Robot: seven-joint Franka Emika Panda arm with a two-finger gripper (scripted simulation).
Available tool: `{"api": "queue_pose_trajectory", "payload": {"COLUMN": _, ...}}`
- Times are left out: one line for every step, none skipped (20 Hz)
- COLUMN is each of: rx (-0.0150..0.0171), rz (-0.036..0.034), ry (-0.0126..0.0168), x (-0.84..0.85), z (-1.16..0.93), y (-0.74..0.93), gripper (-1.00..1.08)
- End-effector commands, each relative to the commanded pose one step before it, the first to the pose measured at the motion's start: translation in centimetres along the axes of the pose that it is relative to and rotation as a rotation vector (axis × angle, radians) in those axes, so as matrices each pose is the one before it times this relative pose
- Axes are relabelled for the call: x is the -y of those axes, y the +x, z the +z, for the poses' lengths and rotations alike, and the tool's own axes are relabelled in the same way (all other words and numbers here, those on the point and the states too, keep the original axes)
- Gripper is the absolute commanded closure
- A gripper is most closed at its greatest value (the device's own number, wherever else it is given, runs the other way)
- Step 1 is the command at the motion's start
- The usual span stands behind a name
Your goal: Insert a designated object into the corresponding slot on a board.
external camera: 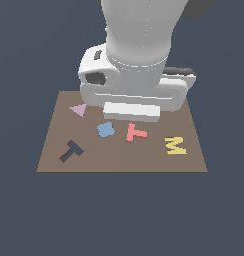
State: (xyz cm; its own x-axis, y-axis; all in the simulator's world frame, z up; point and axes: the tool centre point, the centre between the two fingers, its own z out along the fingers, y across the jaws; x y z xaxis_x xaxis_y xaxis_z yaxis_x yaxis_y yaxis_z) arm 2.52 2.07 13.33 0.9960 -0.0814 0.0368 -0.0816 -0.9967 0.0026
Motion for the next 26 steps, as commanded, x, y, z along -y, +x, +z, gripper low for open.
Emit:
{"api": "queue_pose_trajectory", "payload": {"rx": 0.01026, "rz": 0.02557, "ry": -0.00049, "x": 0.769, "z": 2.286, "y": 0.065, "gripper": -0.92}}
{"api": "queue_pose_trajectory", "payload": {"rx": 0.00351, "rz": 0.00932, "ry": -0.00005, "x": 0.273, "z": 0.81, "y": 0.048, "gripper": -0.92}}
{"api": "queue_pose_trajectory", "payload": {"rx": 0.00322, "rz": 0.00855, "ry": -0.00002, "x": 0.251, "z": 0.743, "y": 0.047, "gripper": -0.92}}
{"api": "queue_pose_trajectory", "payload": {"rx": 0.00294, "rz": 0.00781, "ry": 0.00001, "x": 0.23, "z": 0.678, "y": 0.046, "gripper": -0.92}}
{"api": "queue_pose_trajectory", "payload": {"rx": 0.00268, "rz": 0.00711, "ry": 0.00003, "x": 0.209, "z": 0.615, "y": 0.046, "gripper": -0.92}}
{"api": "queue_pose_trajectory", "payload": {"rx": 0.00242, "rz": 0.00639, "ry": 0.00005, "x": 0.191, "z": 0.554, "y": 0.044, "gripper": -0.92}}
{"api": "queue_pose_trajectory", "payload": {"rx": 0.00217, "rz": 0.00574, "ry": 0.00007, "x": 0.171, "z": 0.495, "y": 0.042, "gripper": -0.92}}
{"api": "queue_pose_trajectory", "payload": {"rx": 0.00193, "rz": 0.0051, "ry": 0.00008, "x": 0.151, "z": 0.439, "y": 0.04, "gripper": -0.92}}
{"api": "queue_pose_trajectory", "payload": {"rx": 0.0017, "rz": 0.00447, "ry": 0.00009, "x": 0.132, "z": 0.383, "y": 0.038, "gripper": -0.92}}
{"api": "queue_pose_trajectory", "payload": {"rx": 0.00145, "rz": 0.00382, "ry": 0.00009, "x": 0.116, "z": 0.328, "y": 0.034, "gripper": -0.92}}
{"api": "queue_pose_trajectory", "payload": {"rx": 0.00123, "rz": 0.00323, "ry": 0.00009, "x": 0.097, "z": 0.276, "y": 0.03, "gripper": -0.92}}
{"api": "queue_pose_trajectory", "payload": {"rx": 0.00098, "rz": 0.00258, "ry": 0.00008, "x": 0.082, "z": 0.223, "y": 0.024, "gripper": -0.92}}
{"api": "queue_pose_trajectory", "payload": {"rx": 0.00078, "rz": 0.00204, "ry": 0.00007, "x": 0.061, "z": 0.173, "y": 0.02, "gripper": -0.92}}
{"api": "queue_pose_trajectory", "payload": {"rx": 0.00055, "rz": 0.00144, "ry": 0.00005, "x": 0.044, "z": 0.123, "y": 0.015, "gripper": -0.92}}
{"api": "queue_pose_trajectory", "payload": {"rx": 0.00035, "rz": 0.00091, "ry": 0.00003, "x": 0.023, "z": 0.075, "y": 0.01, "gripper": -0.92}}
{"api": "queue_pose_trajectory", "payload": {"rx": 0.0, "rz": 0.0, "ry": 0.0, "x": 0.027, "z": 0.018, "y": -0.002, "gripper": -0.92}}
{"api": "queue_pose_trajectory", "payload": {"rx": 0.00075, "rz": -0.00203, "ry": -0.00028, "x": -0.055, "z": -0.077, "y": -0.062, "gripper": -0.92}}
{"api": "queue_pose_trajectory", "payload": {"rx": 0.0, "rz": 0.0, "ry": 0.0, "x": 0.006, "z": 0.036, "y": 0.002, "gripper": -0.92}}
{"api": "queue_pose_trajectory", "payload": {"rx": 0.0, "rz": 0.0, "ry": 0.0, "x": 0.018, "z": 0.109, "y": 0.005, "gripper": -0.92}}
{"api": "queue_pose_trajectory", "payload": {"rx": 0.00002, "rz": 0.00067, "ry": 0.00015, "x": -0.013, "z": 0.181, "y": 0.019, "gripper": -0.92}}
{"api": "queue_pose_trajectory", "payload": {"rx": 0.0, "rz": 0.0, "ry": 0.0, "x": 0.043, "z": 0.256, "y": 0.01, "gripper": -0.92}}
{"api": "queue_pose_trajectory", "payload": {"rx": 0.00002, "rz": 0.00096, "ry": 0.0002, "x": -0.007, "z": 0.327, "y": 0.027, "gripper": -0.92}}
{"api": "queue_pose_trajectory", "payload": {"rx": 0.00001, "rz": 0.00068, "ry": 0.00014, "x": 0.02, "z": 0.384, "y": 0.022, "gripper": -0.92}}
{"api": "queue_pose_trajectory", "payload": {"rx": 0.00001, "rz": 0.00068, "ry": 0.00014, "x": 0.01, "z": 0.329, "y": 0.018, "gripper": -0.92}}
{"api": "queue_pose_trajectory", "payload": {"rx": 0.00001, "rz": 0.00068, "ry": 0.00014, "x": -0.002, "z": 0.256, "y": 0.015, "gripper": -0.92}}
{"api": "queue_pose_trajectory", "payload": {"rx": 0.0, "rz": 0.0, "ry": 0.0, "x": 0.029, "z": 0.184, "y": 0.002, "gripper": -0.92}}
